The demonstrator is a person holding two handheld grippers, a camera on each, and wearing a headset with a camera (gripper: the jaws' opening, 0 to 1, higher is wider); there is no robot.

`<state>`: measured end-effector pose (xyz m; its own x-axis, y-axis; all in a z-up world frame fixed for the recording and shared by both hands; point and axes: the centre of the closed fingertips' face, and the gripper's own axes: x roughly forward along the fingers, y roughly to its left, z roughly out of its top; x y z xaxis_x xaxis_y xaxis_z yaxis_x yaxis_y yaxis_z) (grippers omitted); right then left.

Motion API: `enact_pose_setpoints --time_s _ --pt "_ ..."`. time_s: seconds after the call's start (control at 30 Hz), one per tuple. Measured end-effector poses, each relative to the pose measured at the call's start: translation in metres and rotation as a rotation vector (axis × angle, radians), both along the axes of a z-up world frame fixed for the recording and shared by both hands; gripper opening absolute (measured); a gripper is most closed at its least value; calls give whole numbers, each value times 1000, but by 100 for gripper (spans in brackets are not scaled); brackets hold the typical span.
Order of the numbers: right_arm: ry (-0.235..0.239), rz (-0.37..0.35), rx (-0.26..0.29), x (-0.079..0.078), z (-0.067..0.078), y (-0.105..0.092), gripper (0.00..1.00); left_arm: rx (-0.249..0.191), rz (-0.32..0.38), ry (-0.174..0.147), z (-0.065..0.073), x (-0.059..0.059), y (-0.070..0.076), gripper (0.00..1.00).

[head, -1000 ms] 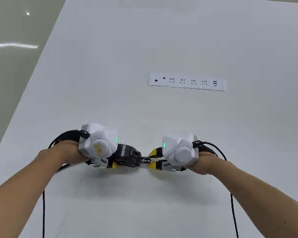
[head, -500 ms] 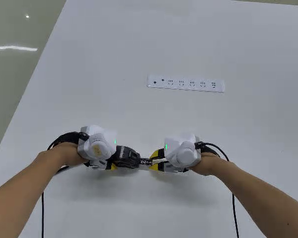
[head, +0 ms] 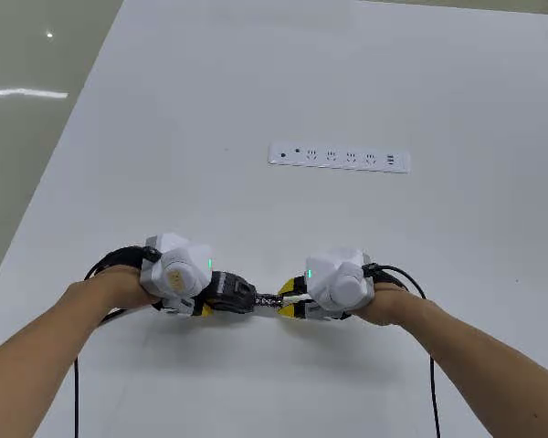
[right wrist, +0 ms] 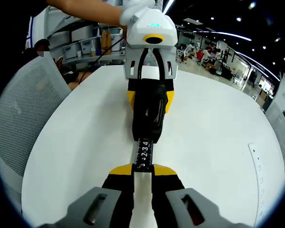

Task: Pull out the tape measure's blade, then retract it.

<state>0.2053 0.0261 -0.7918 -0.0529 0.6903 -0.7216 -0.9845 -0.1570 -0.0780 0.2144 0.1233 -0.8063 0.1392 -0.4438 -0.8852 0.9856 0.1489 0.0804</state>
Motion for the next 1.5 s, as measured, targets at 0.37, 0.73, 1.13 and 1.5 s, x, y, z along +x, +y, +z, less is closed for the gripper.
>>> enact_pose_setpoints --time_s 0.37,0.73,1.13,1.5 --pt "-5 6 -4 1 1 -8 12 0 2 2 3 -1 -2 30" --pt "-6 6 -6 1 2 -16 12 2 1 4 3 -1 -1 30" --pt "-4 6 -9 2 2 -23 12 4 0 7 4 -1 -3 30" --pt "-2 7 -13 2 2 -29 12 7 -2 9 3 0 -2 30"
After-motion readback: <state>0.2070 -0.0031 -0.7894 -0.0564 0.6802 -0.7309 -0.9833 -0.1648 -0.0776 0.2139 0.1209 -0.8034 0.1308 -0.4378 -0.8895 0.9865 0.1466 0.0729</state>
